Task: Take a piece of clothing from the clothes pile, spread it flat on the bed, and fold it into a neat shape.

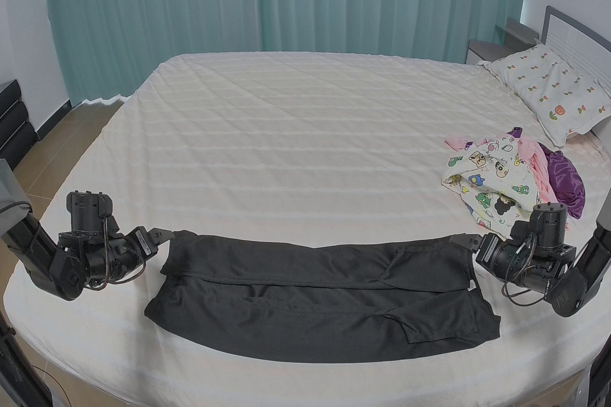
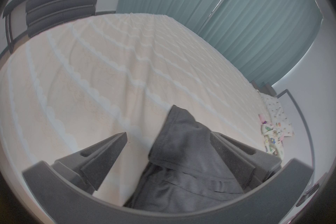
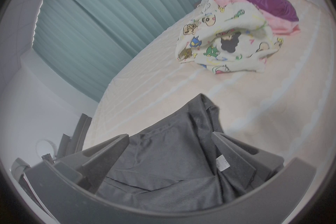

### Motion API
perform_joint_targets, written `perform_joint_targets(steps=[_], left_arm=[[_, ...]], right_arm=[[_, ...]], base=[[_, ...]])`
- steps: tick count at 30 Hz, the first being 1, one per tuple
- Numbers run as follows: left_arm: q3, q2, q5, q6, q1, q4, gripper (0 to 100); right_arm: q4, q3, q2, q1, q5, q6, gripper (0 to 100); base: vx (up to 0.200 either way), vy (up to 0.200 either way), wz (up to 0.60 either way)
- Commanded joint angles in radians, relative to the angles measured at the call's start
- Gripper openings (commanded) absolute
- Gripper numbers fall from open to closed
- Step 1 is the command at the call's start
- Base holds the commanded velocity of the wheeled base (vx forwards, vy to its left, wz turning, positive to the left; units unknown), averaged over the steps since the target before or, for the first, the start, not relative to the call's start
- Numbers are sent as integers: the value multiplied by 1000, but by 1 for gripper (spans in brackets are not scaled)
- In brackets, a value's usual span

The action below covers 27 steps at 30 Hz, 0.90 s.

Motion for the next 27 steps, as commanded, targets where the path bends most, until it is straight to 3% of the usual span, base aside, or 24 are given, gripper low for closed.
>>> perform_joint_targets(steps=[1,16,17,27], left_arm=[[-36,-40,-27,-26,1,23,100],[-36,-31,-27,-26,-5,19,100],[-36,-31,-27,-26,-5,20,100],[-36,-18,-26,-26,-5,19,100]], right_arm=[[-10,-35,61,14,27,47,100],[-151,-58,237,13,27,79,100],[-153,-58,239,10,27,79,0],[-216,-63,222,2,16,111,0]], base=[[0,0,0],[0,0,0],[0,0,0],[0,0,0]])
